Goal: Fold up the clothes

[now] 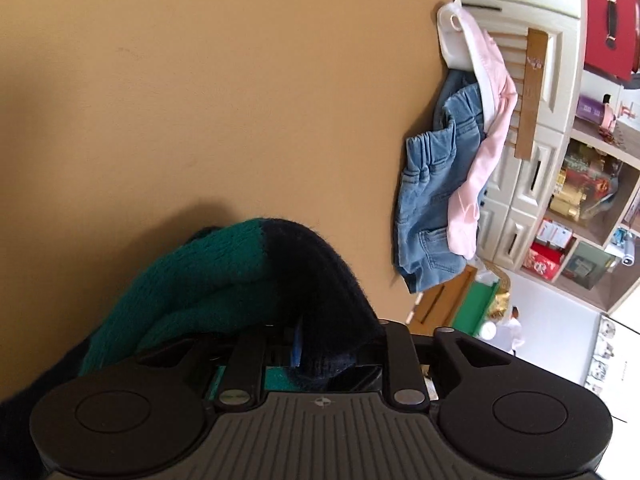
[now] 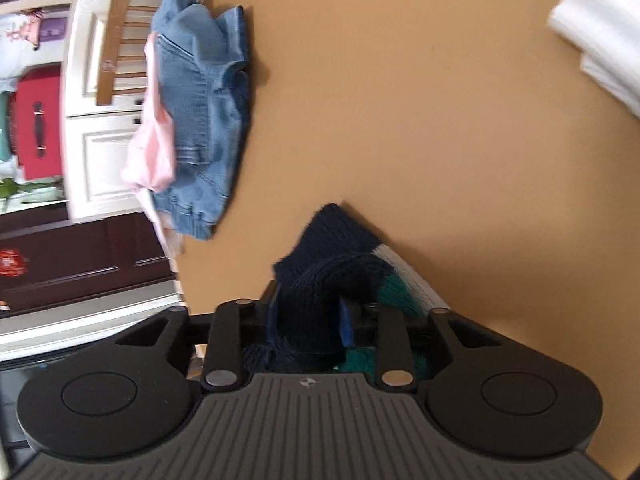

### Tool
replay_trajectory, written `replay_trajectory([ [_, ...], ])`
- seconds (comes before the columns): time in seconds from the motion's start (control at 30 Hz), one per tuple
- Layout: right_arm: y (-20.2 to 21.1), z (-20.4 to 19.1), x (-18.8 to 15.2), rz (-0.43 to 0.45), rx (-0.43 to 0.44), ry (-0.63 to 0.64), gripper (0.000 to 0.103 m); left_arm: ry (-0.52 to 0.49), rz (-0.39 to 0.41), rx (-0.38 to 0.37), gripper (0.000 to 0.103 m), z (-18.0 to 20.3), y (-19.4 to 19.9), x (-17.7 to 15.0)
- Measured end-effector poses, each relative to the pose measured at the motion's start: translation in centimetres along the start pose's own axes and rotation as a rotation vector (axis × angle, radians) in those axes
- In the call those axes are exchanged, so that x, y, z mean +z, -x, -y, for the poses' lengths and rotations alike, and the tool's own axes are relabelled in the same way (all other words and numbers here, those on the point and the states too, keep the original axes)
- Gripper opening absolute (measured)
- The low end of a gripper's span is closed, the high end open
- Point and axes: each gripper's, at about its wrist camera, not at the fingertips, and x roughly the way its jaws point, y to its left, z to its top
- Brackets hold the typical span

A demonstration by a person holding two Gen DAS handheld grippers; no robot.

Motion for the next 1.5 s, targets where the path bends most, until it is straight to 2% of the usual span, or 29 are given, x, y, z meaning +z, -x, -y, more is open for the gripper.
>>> replay_trajectory([
  [0.07, 1.0, -0.3, 0.0, -0.026, 0.024, 0.014, 0.042, -0.024, -0.049, -0.025, 0.04, 0.6, 0.4, 1.2],
  [0.1, 1.9, -1.0, -0.1, -0.024, 0.045, 0.054, 0.045, -0.053, -0.071, -0.045, 0.052, 1.1, 0.9, 1.6],
  [0.13, 2.8, -1.7, -0.2, -0.021, 0.066, 0.095, 0.06, -0.13, -0.069, -0.067, 0.065, 1.9, 2.1, 1.6],
  [0.17, 4.6, -2.2, -0.7, 0.009, 0.074, 0.172, 0.08, -0.221, -0.056, -0.064, 0.074, 2.6, 3.6, 1.5],
  [0.2, 6.4, -2.7, -1.2, 0.039, 0.082, 0.249, 0.086, -0.312, -0.043, -0.061, 0.089, 3.3, 5.1, 1.4],
  [0.23, 8.3, -2.9, -1.7, 0.075, 0.075, 0.327, 0.09, -0.4, -0.021, -0.055, 0.093, 3.4, 7.2, 0.9],
  [0.33, 13.4, -1.7, -3.7, 0.201, 0.044, 0.539, 0.09, -0.623, 0.035, -0.018, 0.094, 2.4, 12.5, -0.5],
  [0.37, 14.5, -0.6, -4.5, 0.221, 0.034, 0.597, 0.089, -0.668, 0.024, -0.032, 0.094, 1.1, 13.4, -1.4],
  [0.43, 15.6, 2.1, -6.1, 0.193, 0.042, 0.677, 0.087, -0.756, 0.001, -0.058, 0.094, -1.4, 15.4, -3.2],
  [0.5, 14.9, 5.2, -7.7, 0.123, 0.066, 0.697, 0.085, -0.795, -0.045, -0.09, 0.094, -4.8, 15.6, -5.2],
  [0.57, 14.0, 7.5, -9.1, 0.098, 0.08, 0.707, 0.083, -0.845, -0.047, -0.089, 0.094, -7.3, 14.9, -7.0],
  [0.63, 13.6, 8.7, -10.0, 0.09, 0.097, 0.722, 0.083, -0.882, -0.062, -0.084, 0.094, -8.4, 13.5, -8.2],
  [0.7, 13.4, 9.4, -10.7, 0.083, 0.132, 0.725, 0.083, -0.923, -0.082, -0.12, 0.094, -8.4, 12.2, -8.9],
  [0.73, 13.1, 9.4, -10.7, 0.065, 0.166, 0.719, 0.077, -0.944, -0.091, -0.138, 0.096, -8.4, 11.6, -9.2],
  [0.77, 13.0, 9.0, -10.9, 0.053, 0.181, 0.709, 0.062, -0.973, -0.091, -0.128, 0.096, -8.1, 10.9, -9.4],
  [0.8, 12.8, 8.6, -11.1, 0.041, 0.195, 0.698, 0.059, -0.982, -0.099, -0.094, 0.096, -7.8, 10.0, -9.5],
  [0.83, 12.7, 8.2, -11.3, 0.028, 0.208, 0.688, 0.043, -0.989, -0.107, -0.061, 0.092, -7.5, 9.1, -9.6],
  [0.87, 12.9, 8.2, -11.6, 0.012, 0.182, 0.677, 0.025, -0.966, -0.117, -0.018, 0.089, -7.3, 9.0, -9.8],
  [0.93, 13.2, 8.3, -12.2, -0.021, 0.13, 0.655, 0.024, -0.898, -0.144, 0.05, 0.069, -7.4, 9.0, -10.0],
  [1.0, 13.5, 8.3, -12.9, -0.053, 0.078, 0.632, 0.022, -0.81, -0.176, 0.101, 0.06, -8.3, 9.1, -10.0],
  [1.1, 13.9, 8.3, -13.8, -0.102, -0.001, 0.598, 0.022, -0.677, -0.222, 0.175, 0.051, -9.6, 9.2, -10.1],
  [1.2, 13.9, 9.3, -15.0, -0.128, -0.063, 0.59, 0.019, -0.544, -0.265, 0.247, 0.037, -10.8, 9.4, -10.2],
  [1.3, 13.9, 10.2, -15.1, -0.103, -0.029, 0.532, 0.019, -0.502, -0.256, 0.227, 0.037, -11.6, 9.8, -9.9],
  [1.37, 14.3, 9.9, -15.5, -0.103, -0.027, 0.541, 0.024, -0.512, -0.261, 0.236, 0.041, -11.4, 10.4, -10.1],
  [1.43, 15.0, 9.0, -16.0, -0.109, -0.033, 0.582, 0.033, -0.568, -0.261, 0.263, 0.055, -10.5, 11.7, -10.7],
  [1.47, 16.0, 8.7, -16.1, -0.077, -0.024, 0.587, 0.04, -0.616, -0.245, 0.263, 0.06, -9.8, 12.9, -11.1],
  [1.5, 16.9, 8.3, -16.3, -0.046, -0.014, 0.591, 0.04, -0.663, -0.229, 0.263, 0.069, -9.2, 14.2, -11.5],
])
